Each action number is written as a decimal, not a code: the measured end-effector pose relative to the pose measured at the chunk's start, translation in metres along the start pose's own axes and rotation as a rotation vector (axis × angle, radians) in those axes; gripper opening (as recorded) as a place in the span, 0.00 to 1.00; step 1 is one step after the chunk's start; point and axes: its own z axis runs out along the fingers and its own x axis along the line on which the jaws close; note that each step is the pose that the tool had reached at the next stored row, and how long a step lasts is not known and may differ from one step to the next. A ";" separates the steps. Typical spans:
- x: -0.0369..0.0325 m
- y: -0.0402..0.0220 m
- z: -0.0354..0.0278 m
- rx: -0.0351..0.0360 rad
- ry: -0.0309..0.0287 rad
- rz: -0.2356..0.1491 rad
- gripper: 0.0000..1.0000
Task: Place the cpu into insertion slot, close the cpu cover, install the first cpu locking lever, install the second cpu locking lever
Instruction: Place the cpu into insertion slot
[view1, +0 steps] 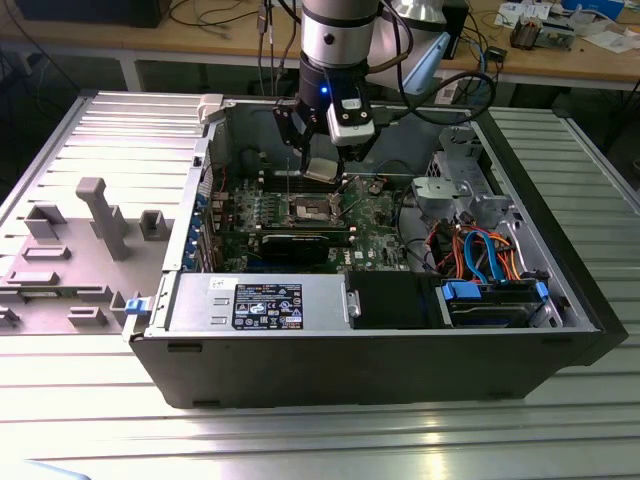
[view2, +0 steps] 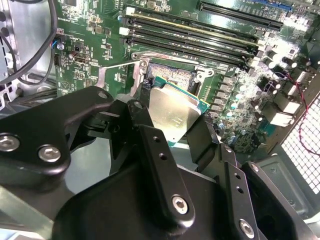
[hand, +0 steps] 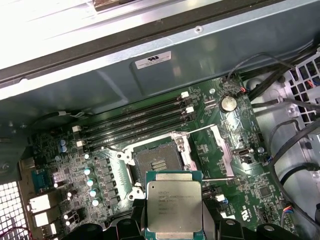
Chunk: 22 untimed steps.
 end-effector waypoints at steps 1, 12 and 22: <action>0.0000 0.0000 0.0000 0.0000 -0.0001 0.001 0.54; 0.0000 0.0000 0.0001 0.0001 -0.0049 0.064 0.54; 0.0000 0.0000 0.0002 0.0005 -0.0072 0.093 0.54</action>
